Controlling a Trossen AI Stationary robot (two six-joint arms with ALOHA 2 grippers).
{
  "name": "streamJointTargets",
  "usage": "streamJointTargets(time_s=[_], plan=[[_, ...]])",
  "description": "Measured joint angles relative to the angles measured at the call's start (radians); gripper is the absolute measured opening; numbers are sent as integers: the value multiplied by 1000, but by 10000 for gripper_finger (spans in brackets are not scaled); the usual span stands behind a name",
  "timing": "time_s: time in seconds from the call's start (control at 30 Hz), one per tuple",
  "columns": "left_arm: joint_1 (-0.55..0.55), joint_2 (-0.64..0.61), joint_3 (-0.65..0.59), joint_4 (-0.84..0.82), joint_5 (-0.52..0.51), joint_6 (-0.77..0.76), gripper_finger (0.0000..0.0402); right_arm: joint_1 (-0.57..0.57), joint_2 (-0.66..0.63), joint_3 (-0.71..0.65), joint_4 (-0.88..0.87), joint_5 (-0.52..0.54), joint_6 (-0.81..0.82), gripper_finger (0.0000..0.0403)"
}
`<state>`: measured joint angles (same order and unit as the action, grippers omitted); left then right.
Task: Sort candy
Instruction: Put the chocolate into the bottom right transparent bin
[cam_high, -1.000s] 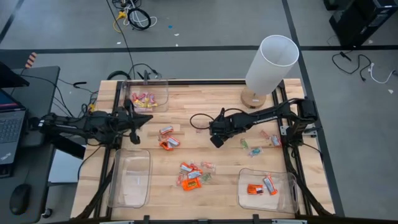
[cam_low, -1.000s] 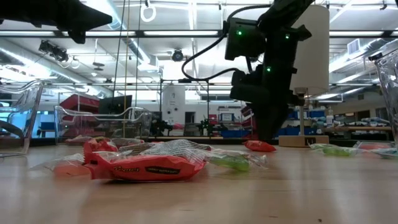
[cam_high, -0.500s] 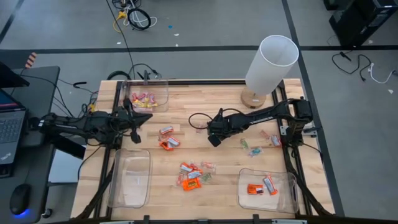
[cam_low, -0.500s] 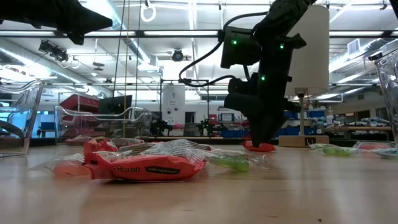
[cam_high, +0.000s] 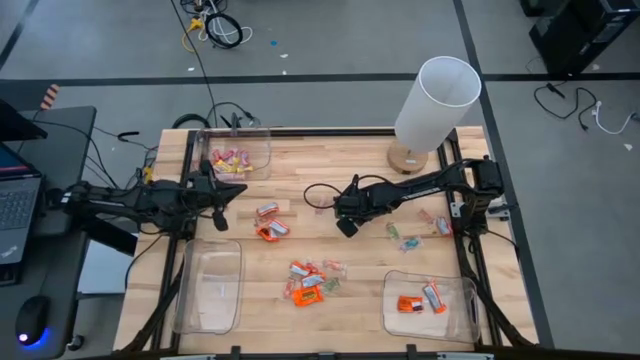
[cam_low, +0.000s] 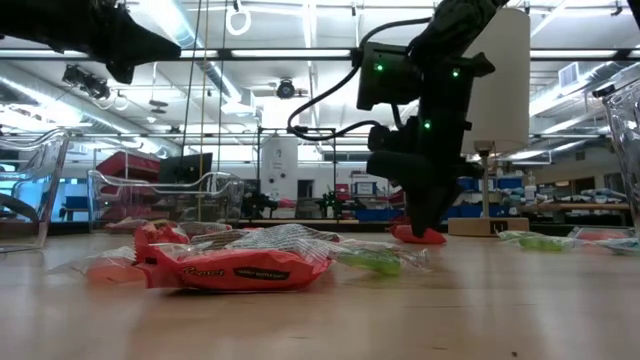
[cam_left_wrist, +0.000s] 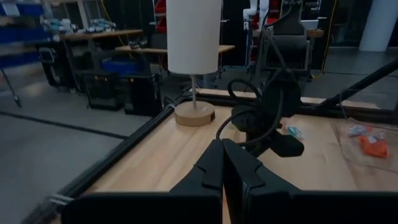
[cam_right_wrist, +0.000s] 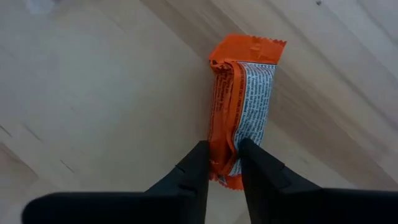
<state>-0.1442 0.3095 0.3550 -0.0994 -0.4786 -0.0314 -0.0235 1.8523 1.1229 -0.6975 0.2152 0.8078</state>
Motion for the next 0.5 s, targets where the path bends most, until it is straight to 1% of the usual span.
streamJointTargets(time_s=[0.2, 0.43, 0.5], plan=[[0, 21, 0, 4, 0, -77, 1, 3, 0, 0, -2, 12, -58, 45], [-1, 62, 0, 5, 29, -105, 1, 3, -25, -3, -4, 14, -75, 31], [0, 79, 0, 5, 55, -106, 1, 4, -50, -3, -3, 7, -78, 28]])
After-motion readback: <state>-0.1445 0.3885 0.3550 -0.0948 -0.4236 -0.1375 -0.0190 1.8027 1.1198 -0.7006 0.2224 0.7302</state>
